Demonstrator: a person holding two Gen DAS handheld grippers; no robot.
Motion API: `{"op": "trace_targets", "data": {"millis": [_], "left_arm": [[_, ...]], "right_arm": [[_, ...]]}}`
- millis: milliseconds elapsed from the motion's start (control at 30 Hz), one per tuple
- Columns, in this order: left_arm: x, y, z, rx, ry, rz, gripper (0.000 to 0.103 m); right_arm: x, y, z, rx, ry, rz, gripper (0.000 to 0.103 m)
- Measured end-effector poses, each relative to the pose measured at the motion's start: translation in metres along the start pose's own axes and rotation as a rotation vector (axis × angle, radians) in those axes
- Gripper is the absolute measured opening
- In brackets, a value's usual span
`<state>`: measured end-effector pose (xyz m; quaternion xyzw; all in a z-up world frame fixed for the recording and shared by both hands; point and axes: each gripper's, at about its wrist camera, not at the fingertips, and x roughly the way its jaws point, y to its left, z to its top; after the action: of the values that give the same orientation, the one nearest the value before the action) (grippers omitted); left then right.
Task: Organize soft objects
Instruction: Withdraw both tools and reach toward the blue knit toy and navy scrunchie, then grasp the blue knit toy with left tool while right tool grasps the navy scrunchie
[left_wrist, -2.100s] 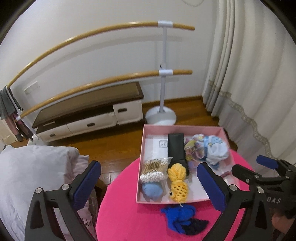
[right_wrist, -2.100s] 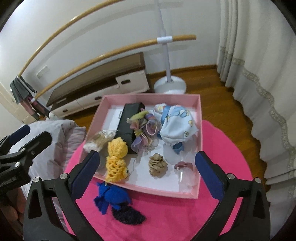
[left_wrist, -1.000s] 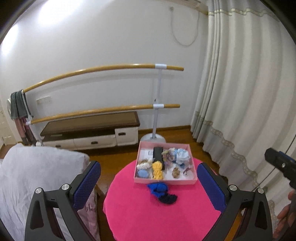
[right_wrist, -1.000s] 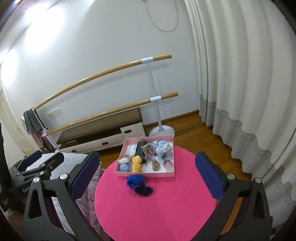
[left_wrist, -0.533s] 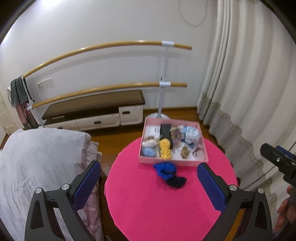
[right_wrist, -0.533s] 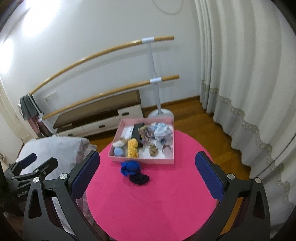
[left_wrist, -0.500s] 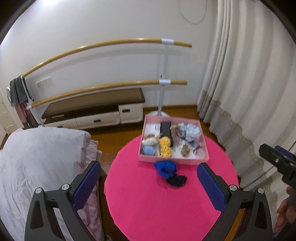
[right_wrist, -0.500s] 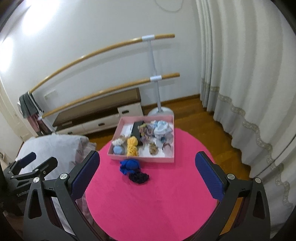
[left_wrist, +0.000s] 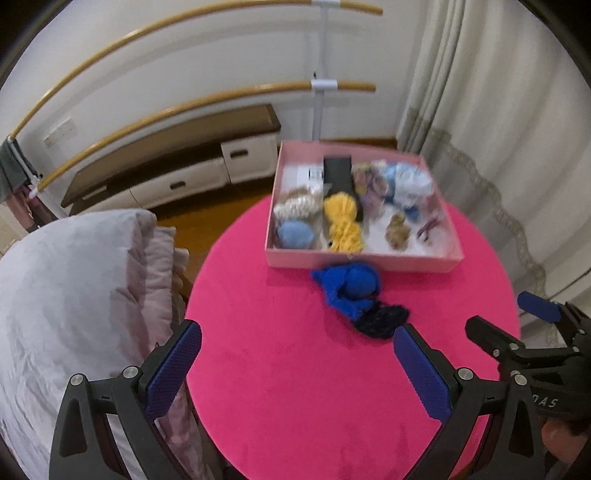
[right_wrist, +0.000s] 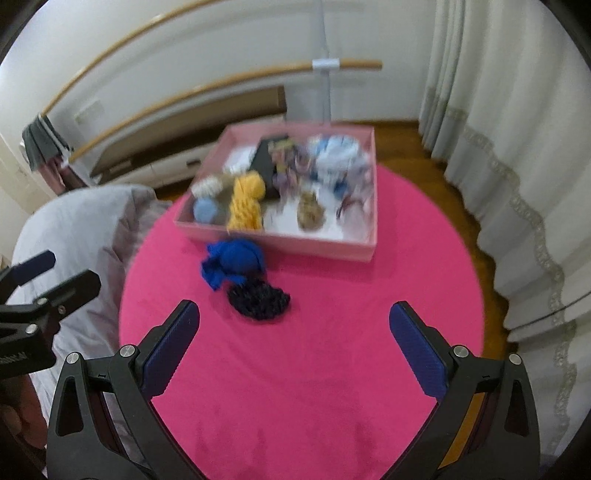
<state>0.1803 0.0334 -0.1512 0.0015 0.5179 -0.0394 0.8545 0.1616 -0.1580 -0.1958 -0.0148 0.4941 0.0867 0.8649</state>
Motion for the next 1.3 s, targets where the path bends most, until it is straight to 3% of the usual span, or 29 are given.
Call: {"op": "trace_targets", "data": {"millis": [267,600,700,733,800,933,1067,1300], "left_arm": [[0.111,-0.006,0.027,0.014,0.079,-0.057,0.103],[0.209,-0.037,0.047,0.039,0.117,-0.094,0.102],[0.233,-0.047,0.048,0.045,0.137,-0.079,0.093],[0.241,-0.05,0.049,0.045,0.143,-0.074,0.085],[0.256,-0.051,0.049,0.027,0.167,-0.112,0.076],[0.268,-0.053,0.047,0.006,0.189,-0.186,0.044],[0.268,-0.05,0.044,-0.007,0.191,-0.209,0.036],[0.262,-0.028,0.047,-0.028,0.183,-0.175,0.035]], "right_arm": [[0.075,-0.005,-0.013,-0.014,0.095,0.009,0.093],[0.093,-0.009,-0.023,-0.024,0.099,0.021,0.093],[0.099,-0.007,-0.022,-0.034,0.1,0.03,0.093],[0.101,-0.006,-0.021,-0.037,0.1,0.033,0.093],[0.104,-0.004,-0.02,-0.046,0.098,0.039,0.093],[0.112,0.002,-0.018,-0.067,0.101,0.059,0.093],[0.12,0.009,-0.016,-0.092,0.102,0.078,0.093],[0.136,0.019,-0.012,-0.12,0.107,0.082,0.092]]}}
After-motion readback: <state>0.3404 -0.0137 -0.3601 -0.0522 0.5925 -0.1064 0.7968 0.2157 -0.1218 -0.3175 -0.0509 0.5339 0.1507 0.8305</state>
